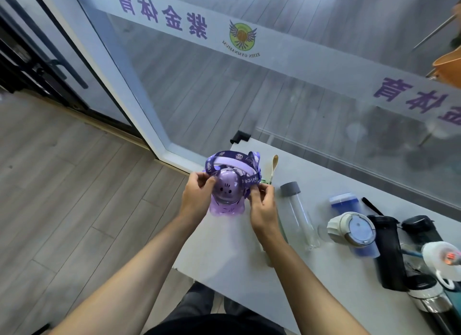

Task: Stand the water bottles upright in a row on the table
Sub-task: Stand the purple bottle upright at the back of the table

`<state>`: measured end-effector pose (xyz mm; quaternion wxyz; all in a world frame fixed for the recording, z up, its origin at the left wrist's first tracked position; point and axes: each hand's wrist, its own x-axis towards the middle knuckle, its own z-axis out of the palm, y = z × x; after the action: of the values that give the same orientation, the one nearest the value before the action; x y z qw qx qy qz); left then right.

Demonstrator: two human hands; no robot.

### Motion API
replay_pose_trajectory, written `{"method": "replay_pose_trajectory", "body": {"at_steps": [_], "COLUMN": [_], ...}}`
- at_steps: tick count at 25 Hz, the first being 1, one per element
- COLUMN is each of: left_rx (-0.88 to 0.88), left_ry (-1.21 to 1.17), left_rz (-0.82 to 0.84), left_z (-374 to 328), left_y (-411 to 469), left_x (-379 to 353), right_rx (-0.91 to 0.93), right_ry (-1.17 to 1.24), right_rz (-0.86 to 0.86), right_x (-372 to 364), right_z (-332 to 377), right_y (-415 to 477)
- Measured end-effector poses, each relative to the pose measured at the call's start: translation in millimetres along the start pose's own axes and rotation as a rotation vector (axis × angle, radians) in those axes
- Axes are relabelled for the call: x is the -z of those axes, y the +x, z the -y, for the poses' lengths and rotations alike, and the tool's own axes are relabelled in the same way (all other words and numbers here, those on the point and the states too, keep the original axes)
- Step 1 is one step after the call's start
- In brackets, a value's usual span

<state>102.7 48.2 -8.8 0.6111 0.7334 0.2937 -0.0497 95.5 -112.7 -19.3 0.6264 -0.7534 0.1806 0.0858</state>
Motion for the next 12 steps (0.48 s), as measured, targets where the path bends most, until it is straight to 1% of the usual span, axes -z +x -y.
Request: {"method": "replay_pose_trajectory", "body": {"at_steps": [3, 5, 8, 10, 11, 12], "left_rx": [0.018, -0.006, -0.028, -0.011, 0.007, 0.019], "left_ry": [-0.009, 0.022, 0.115, 0.146, 0.159, 0.169], "left_rz": [-0.041, -0.076, -0.153, -0.182, -0.194, -0.21], "left_z": [6, 4, -5, -6, -7, -7], "left_y": [5, 7, 14, 23, 26, 29], "left_x": [4, 5, 4, 3, 2, 0], "right_rx": [0.011, 0.01, -0.087, -0.13, -0.097, -0.008], "right_ry": [-0.035, -0.094, -0.154, -0.175, -0.183, -0.192], "right_rz": [0.015, 0.022, -0.002, -0.065, -0.113, -0.157], "right_x": [-4, -5, -5, -6, -6, -6], "right_z": [-9, -2, 11, 18, 19, 20], "right_y": [4, 7, 19, 26, 28, 28]}}
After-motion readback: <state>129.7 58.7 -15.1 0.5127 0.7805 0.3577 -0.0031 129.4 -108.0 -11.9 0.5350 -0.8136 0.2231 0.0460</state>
